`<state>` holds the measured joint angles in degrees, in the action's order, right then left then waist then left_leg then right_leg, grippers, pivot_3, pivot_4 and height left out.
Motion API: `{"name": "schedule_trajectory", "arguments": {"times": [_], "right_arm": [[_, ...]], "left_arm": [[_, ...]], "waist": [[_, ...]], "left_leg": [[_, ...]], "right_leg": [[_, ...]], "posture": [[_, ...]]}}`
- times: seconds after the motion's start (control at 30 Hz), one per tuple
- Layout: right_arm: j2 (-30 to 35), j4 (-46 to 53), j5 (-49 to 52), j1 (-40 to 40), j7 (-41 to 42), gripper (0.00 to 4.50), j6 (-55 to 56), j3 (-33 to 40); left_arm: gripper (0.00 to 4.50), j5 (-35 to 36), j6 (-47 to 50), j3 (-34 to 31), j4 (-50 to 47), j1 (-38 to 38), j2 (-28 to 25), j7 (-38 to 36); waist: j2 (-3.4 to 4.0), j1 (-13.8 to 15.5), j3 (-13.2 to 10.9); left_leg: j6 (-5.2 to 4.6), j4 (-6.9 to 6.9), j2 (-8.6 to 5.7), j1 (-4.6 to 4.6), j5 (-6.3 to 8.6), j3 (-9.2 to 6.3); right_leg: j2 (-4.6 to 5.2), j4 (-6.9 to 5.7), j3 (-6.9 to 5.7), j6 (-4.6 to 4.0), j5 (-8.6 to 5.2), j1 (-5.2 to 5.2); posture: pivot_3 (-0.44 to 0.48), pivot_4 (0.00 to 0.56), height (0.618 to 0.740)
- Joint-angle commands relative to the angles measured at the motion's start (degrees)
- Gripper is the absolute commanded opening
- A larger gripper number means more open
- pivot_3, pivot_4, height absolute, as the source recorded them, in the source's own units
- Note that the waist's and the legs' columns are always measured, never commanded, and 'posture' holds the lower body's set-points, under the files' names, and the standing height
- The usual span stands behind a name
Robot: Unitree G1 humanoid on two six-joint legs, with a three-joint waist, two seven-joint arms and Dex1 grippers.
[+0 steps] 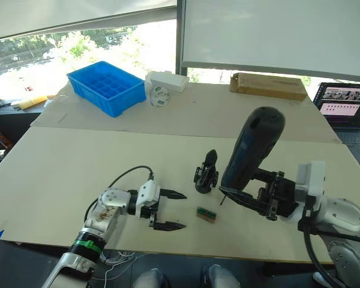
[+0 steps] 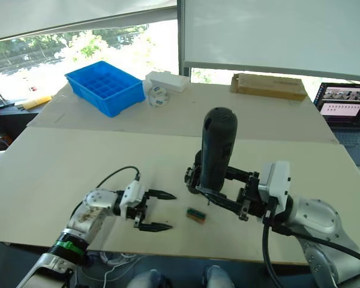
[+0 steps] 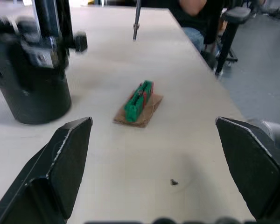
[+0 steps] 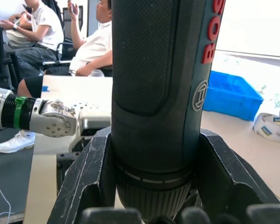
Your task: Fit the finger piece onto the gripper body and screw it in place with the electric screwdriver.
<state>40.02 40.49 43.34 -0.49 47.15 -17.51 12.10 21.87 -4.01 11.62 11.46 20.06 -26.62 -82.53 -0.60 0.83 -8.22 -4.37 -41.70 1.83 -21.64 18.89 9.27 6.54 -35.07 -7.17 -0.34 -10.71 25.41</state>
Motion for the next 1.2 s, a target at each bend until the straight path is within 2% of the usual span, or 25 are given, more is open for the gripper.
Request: {"name": "schedule_trajectory", "arguments": {"times": [0.03, 0.33, 0.6, 0.9, 1.2], "right_arm": [[1.66, 2.74, 4.96, -2.39, -1.81, 1.92, -1.12, 4.97], [6.45, 0.41, 14.69, -9.82, -6.93, 1.92, -6.72, 11.4], [6.45, -3.87, 18.6, -19.58, -12.41, 1.92, -10.52, 9.62], [2.36, -9.12, 15.08, -27.78, -13.41, 1.92, -11.18, 3.35], [-0.61, -12.14, 9.86, -28.63, -10.84, 1.92, -10.29, -0.53]], "left_arm": [[4.5, 5.12, 3.9, -2.8, -5.88, 0.42, -0.76, -0.4], [4.5, 13.16, 16.82, -8.69, -14.95, 3.49, -1.77, 6.31], [4.5, 17.59, 24.4, -12.45, -16.42, 8.17, 0.01, 13.61], [4.5, 12.06, 22.3, -11.16, -12.38, 10.45, 0.43, 16.59], [4.5, 5.6, 17.03, -9.94, -8.45, 8.6, 0.03, 15.85]], "waist": [[0.0, -0.01, -0.01], [0.07, -0.14, -0.06], [0.1, -0.13, -0.09], [0.12, -0.35, -0.11], [0.15, -0.4, -0.13]], "left_leg": [[0.0, 0.0, -0.02, 0.0, 0.0, 0.0], [0.01, -0.01, -0.02, 0.03, -0.01, 0.01], [0.05, 0.0, -0.04, 0.06, -0.04, 0.08], [0.1, 0.04, -0.1, 0.17, -0.07, 0.31], [0.12, 0.07, -0.1, 0.15, -0.08, 0.37]], "right_leg": [[-0.01, 0.02, 0.0, 0.03, 0.02, -0.01], [-0.27, -0.01, 0.03, 0.05, 0.02, -0.04], [-0.38, -0.02, 0.0, 0.07, 0.02, -0.07], [-0.53, -0.03, -0.02, 0.12, 0.03, -0.08], [-0.55, -0.02, -0.03, 0.13, 0.03, -0.04]], "posture": [[0.0, 0.15, 0.74], [0.0, 0.15, 0.74], [0.0, 0.15, 0.74], [0.0, 0.15, 0.74], [0.0, 0.15, 0.74]]}}
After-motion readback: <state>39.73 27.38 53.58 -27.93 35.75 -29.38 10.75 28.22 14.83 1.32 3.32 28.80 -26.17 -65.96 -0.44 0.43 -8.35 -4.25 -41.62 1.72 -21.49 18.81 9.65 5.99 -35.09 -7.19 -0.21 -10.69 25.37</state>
